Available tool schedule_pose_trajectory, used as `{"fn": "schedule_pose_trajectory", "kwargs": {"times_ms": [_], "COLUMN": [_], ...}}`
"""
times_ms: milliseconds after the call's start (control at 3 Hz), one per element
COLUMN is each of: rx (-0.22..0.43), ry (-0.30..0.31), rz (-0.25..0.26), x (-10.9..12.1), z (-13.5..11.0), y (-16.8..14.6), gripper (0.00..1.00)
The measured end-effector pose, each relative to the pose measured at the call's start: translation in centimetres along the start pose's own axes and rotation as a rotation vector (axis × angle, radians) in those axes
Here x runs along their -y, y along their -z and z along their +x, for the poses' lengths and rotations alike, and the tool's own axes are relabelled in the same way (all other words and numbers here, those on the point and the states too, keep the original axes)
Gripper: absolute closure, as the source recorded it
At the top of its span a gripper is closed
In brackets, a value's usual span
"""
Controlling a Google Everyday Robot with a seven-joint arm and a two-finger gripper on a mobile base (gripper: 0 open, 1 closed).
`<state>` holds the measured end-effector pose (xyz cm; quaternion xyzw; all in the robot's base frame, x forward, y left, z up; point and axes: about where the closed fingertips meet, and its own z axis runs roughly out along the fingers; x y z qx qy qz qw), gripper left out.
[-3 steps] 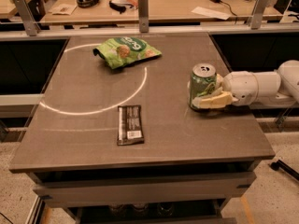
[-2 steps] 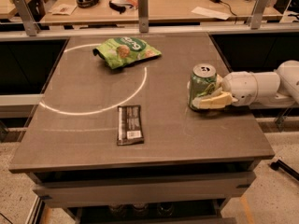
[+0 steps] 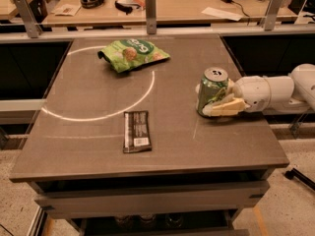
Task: Place green can upright
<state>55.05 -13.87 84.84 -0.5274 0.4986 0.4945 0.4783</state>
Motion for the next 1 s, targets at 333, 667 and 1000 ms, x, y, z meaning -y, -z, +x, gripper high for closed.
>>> {"fn": "schedule_pose_trajectory", "kwargs": {"times_ms": [333, 667, 1000], "rx": [-0.008, -0.048, -0.046], "ry": [0.0, 0.005, 0.009], "rz": [-0.015, -0.055, -0.049], "x": [0.2, 1.4, 1.6], "z": [0.1, -1.3, -1.5], "y": [0.0, 0.6, 0.4], "gripper": [0.0, 0.0, 0.0]}}
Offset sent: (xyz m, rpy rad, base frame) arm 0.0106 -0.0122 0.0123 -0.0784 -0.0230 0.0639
